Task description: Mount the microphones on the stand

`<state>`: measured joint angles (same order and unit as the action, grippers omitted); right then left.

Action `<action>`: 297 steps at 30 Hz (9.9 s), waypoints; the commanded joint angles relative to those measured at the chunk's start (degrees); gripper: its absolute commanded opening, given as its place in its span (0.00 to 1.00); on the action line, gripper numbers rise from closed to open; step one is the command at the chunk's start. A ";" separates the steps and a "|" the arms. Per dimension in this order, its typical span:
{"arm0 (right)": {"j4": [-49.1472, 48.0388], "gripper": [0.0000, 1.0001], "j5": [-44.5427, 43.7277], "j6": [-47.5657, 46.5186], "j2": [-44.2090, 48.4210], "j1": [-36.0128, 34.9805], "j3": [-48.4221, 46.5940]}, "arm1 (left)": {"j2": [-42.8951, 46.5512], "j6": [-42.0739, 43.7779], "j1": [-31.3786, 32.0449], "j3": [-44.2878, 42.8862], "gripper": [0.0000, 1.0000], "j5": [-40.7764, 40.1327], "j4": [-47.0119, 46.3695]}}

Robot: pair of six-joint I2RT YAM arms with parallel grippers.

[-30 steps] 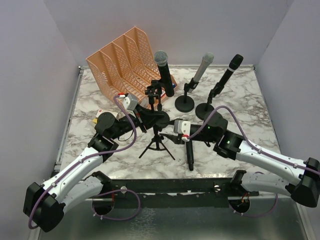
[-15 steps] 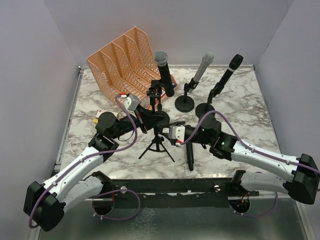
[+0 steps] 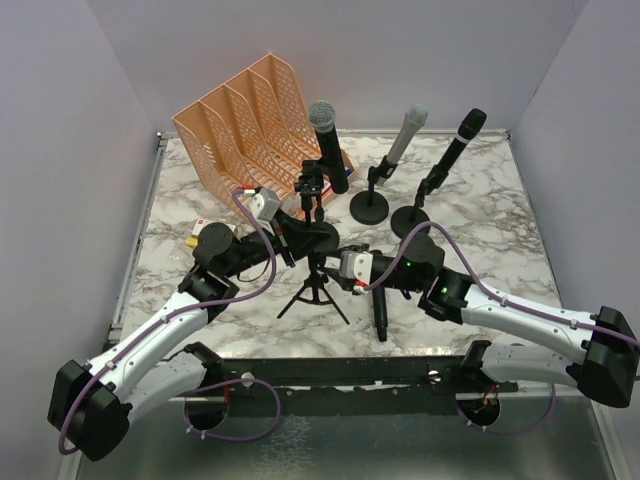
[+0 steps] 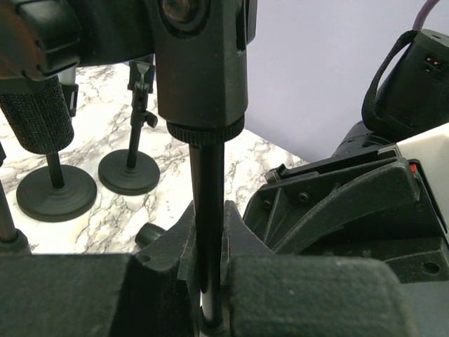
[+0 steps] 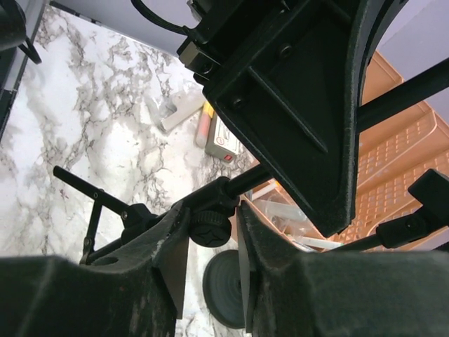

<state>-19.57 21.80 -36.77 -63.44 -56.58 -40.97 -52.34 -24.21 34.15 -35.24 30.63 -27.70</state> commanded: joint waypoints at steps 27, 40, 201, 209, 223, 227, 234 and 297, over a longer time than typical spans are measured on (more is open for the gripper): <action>-6.02 0.01 -8.79 69.84 -0.94 -0.44 -3.69 | 4.37 4.78 0.13 -3.51 0.00 -1.25 -3.32; -2.38 0.46 -10.58 50.76 4.54 -0.46 -0.15 | 6.16 4.29 0.13 -2.66 0.00 -1.49 -3.32; 48.00 0.00 -59.03 59.88 -6.59 10.39 -30.69 | 24.71 0.98 9.79 -2.59 0.93 -33.59 32.82; 30.28 0.01 -42.79 42.35 -2.39 10.35 -42.70 | 21.60 1.36 9.79 -2.20 0.91 -30.80 31.22; 2.70 0.00 -3.40 48.00 -13.45 8.36 -49.98 | 20.97 1.72 9.80 -0.46 0.87 -32.47 29.56; 3.03 0.00 -3.67 46.52 -18.03 7.39 -51.55 | 20.87 1.71 9.79 0.12 0.86 -33.03 29.38; 3.86 0.00 -5.62 46.49 -21.94 7.01 -51.48 | 20.62 2.06 9.79 1.05 0.83 -33.29 29.11; 36.82 0.01 -0.63 46.35 -25.03 5.75 -39.04 | 20.64 5.66 9.79 4.40 0.83 -38.22 25.79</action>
<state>-5.58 15.94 9.78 -83.72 -48.97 -83.37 -32.05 -19.62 44.01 -31.92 -3.88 -2.44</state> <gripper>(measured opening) 0.352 0.832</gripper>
